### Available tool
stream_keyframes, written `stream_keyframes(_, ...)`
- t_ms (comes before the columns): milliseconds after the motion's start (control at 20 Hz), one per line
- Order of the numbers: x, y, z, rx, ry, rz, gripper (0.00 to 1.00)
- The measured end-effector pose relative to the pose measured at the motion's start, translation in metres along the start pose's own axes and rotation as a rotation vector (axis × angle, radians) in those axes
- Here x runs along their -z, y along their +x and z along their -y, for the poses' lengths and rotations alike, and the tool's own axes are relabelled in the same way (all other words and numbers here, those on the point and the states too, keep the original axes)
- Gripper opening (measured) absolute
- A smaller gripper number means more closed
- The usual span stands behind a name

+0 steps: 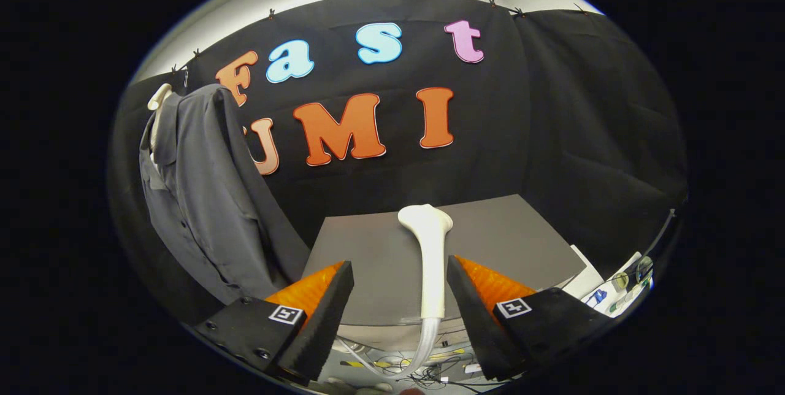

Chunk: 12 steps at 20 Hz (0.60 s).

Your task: Iron the clothes twice with a garment steamer, once on the left side and once on the right side.

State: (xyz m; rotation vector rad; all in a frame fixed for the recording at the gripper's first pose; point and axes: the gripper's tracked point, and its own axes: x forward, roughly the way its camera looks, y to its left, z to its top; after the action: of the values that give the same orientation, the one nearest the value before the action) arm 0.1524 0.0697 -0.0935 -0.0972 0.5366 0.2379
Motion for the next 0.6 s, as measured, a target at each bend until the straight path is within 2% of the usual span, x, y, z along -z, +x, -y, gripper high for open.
stream_keyframes(250,0.006,0.054,0.007,0.002,-0.018,-0.142,0.99)
stream_keyframes(600,0.024,0.121,0.039,0.075,-0.023,-0.274,0.97)
